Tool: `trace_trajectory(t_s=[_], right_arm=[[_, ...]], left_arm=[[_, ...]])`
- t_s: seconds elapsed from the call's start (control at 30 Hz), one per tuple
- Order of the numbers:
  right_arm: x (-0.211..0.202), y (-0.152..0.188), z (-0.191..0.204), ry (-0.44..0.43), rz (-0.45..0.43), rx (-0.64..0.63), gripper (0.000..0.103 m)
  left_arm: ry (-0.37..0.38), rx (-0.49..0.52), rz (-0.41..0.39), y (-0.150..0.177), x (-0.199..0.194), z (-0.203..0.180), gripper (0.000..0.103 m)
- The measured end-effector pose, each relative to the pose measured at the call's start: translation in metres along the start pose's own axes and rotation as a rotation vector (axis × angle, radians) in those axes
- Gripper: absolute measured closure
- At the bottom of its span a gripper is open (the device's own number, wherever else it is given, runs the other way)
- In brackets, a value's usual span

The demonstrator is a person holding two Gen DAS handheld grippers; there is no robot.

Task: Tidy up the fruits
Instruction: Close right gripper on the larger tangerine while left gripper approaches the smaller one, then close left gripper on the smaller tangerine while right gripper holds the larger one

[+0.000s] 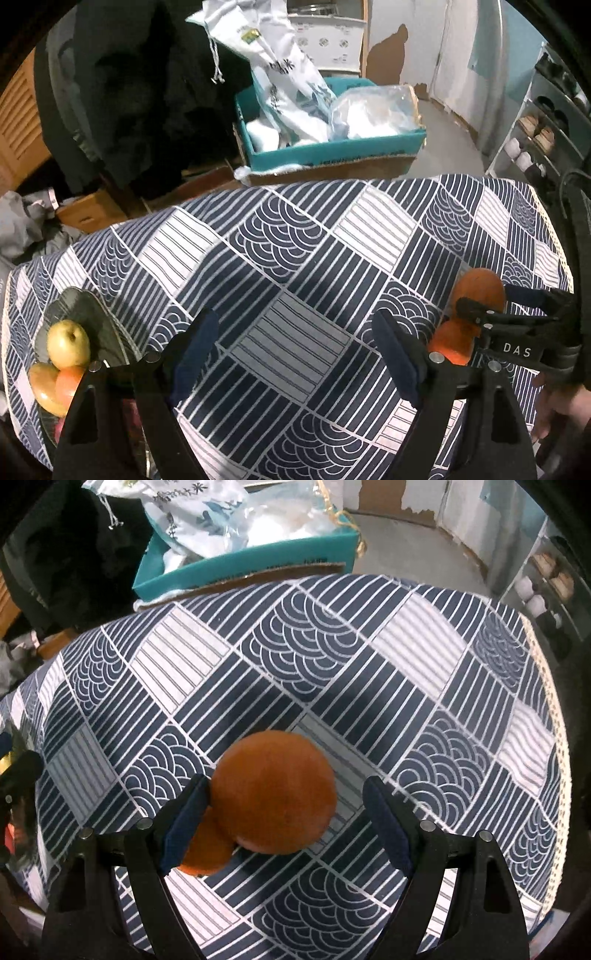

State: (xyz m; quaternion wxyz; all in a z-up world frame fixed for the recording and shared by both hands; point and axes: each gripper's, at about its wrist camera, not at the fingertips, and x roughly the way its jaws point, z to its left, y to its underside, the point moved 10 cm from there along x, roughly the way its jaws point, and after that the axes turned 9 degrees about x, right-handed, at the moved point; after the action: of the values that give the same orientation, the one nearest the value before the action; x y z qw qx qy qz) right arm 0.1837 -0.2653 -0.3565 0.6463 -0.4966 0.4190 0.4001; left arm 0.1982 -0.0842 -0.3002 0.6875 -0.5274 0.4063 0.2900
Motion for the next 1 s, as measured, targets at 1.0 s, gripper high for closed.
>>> trace_trajectory(t_s=[1.0], right_arm=[[-0.047,0.002,-0.054,-0.009,-0.106,0.085,0.034]], left_arm=[[0.179,0.066,0.019,-0.005,0.004,-0.085,0.017]])
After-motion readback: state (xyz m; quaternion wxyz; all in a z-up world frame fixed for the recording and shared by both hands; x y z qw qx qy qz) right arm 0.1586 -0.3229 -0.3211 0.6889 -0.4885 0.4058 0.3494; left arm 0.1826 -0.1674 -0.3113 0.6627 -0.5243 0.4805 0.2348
